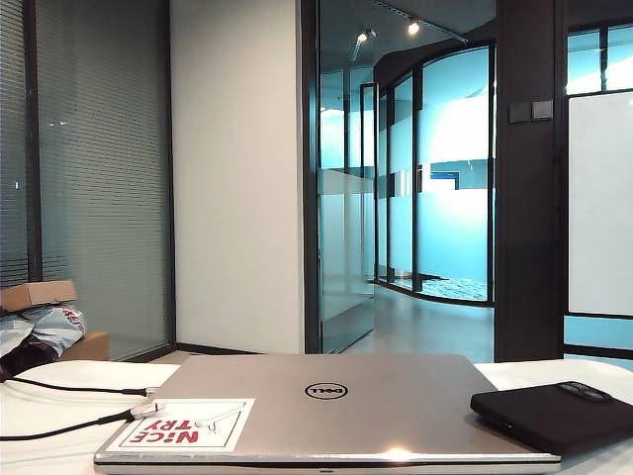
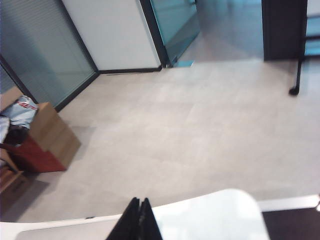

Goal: Pick up the charging cable and the phone, plug the charging cable into the charging port on the phone, and finally place them back on the table.

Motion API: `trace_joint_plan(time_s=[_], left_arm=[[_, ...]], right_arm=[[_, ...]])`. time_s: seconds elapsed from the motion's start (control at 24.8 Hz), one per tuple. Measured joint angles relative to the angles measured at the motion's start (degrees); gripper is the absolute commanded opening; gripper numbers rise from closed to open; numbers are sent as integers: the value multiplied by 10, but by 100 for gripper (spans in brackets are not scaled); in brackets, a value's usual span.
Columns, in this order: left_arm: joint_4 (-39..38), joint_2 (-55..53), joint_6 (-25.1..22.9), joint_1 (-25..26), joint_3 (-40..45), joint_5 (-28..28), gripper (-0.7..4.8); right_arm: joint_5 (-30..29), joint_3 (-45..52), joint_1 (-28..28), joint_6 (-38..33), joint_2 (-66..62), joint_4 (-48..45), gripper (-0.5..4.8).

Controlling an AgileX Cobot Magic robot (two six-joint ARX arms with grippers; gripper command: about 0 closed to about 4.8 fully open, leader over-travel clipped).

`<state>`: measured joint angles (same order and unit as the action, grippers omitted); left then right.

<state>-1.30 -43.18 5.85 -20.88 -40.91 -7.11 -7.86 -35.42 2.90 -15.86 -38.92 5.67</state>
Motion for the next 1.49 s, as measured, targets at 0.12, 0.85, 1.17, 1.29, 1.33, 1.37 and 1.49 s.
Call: trace_joint_plan(time_s=[0.12, 0.85, 1.17, 1.29, 1.33, 1.37, 1.49], left_arm=[[-24, -25, -23, -78, -8, -2, -6], [-75, -82, -80, -102, -13, -2, -6], [-71, -135, -143, -17, -13, 2, -6], [-70, -162, -162, -19, -13, -1, -6], [-70, -172, -164, -18, -13, -2, -6], [-70, -186, -166, -18, -13, -2, -6], [-71, -247, -191, -17, -12, -1, -6]], right_arm=[[-30, 0, 0, -18, -11, 18, -5], [-111, 0, -164, 61, -13, 29, -5], [-101, 0, -256, 167, -4, 69, -5], [-101, 0, -266, 177, -2, 76, -5], [-102, 0, -267, 182, 0, 79, -5], [-102, 0, -269, 190, 2, 83, -5], [-131, 0, -271, 229, 18, 106, -5]])
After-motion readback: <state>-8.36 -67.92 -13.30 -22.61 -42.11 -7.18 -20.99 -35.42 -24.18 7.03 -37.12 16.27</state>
